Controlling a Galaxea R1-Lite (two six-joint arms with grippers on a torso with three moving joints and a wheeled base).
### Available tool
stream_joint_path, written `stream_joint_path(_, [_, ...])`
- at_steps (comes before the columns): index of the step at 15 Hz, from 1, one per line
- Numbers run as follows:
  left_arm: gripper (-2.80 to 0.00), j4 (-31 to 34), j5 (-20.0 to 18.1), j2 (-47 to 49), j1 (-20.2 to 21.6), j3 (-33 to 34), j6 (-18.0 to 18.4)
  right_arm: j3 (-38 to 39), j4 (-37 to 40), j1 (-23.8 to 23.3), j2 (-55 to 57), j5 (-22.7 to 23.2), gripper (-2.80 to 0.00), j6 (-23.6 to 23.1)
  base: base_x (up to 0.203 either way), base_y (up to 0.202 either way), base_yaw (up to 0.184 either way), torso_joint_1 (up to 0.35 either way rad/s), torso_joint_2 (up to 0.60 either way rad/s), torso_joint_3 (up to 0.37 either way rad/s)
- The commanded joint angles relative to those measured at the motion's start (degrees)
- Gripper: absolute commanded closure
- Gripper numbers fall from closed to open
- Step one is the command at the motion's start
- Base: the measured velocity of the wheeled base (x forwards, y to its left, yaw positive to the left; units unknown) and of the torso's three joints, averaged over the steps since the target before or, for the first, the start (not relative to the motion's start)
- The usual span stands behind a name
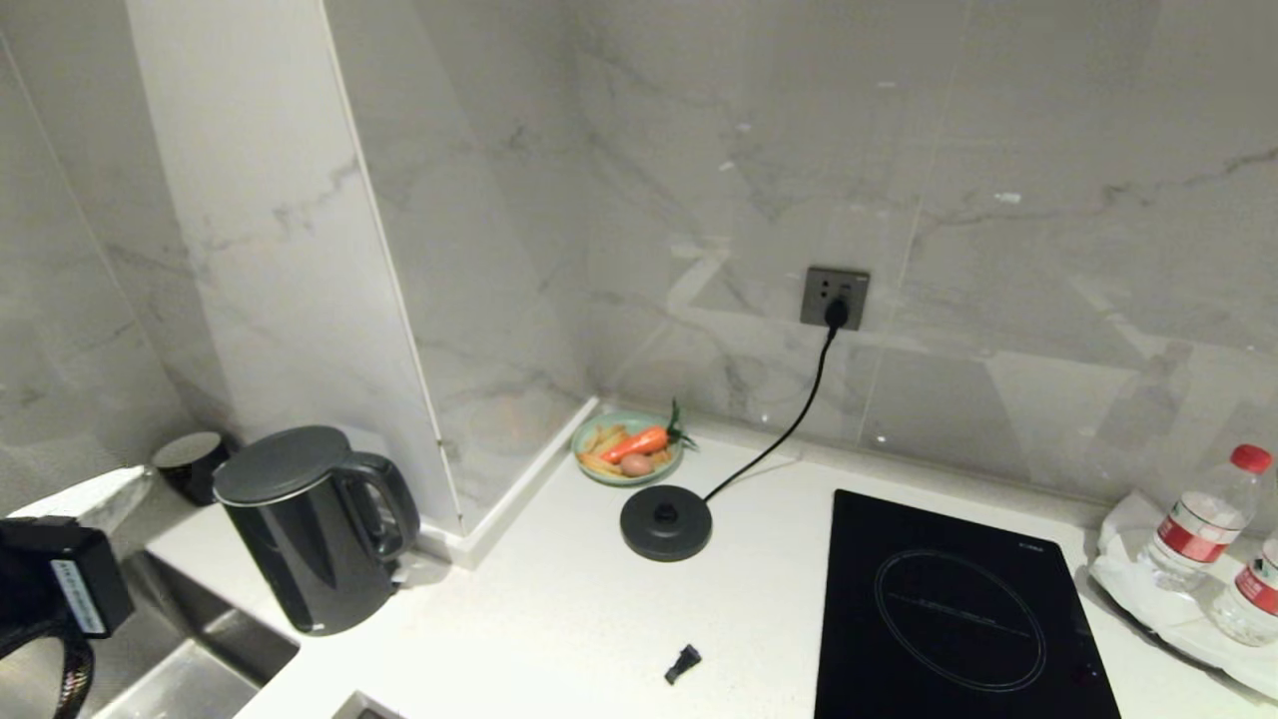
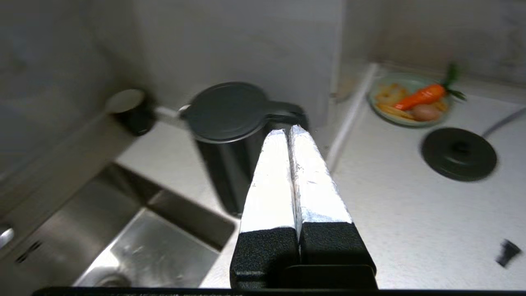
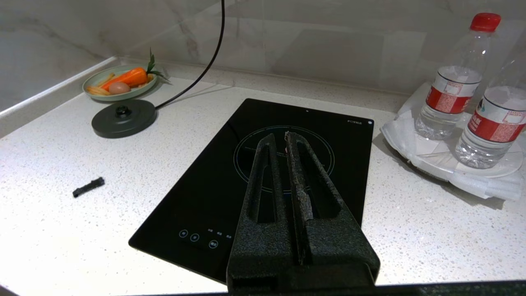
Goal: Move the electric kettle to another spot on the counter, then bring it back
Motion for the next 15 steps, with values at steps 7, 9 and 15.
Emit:
stream_joint_path(7, [0.00, 15.17, 2.23, -34.46, 12.97, 1.94, 2.99, 0.00, 0.02, 0.00, 0.00, 0.04, 0.00, -0.05, 0.000, 0.000, 0.000, 0.000, 0.00, 0.000])
stream_joint_path(9, [0.00, 15.70, -0.88, -42.99, 14.94, 7.88, 7.03, 0.00, 0.02, 0.00, 0.00, 0.04, 0.00, -0.09, 0.000, 0.000, 0.000, 0.000, 0.00, 0.000])
stream_joint_path(15, [0.00, 16.84, -22.33, -50.78, 15.98, 25.37, 2.50, 0.00, 0.02, 0.00, 0.09, 0.04, 0.00, 0.00, 0.000, 0.000, 0.000, 0.000, 0.00, 0.000])
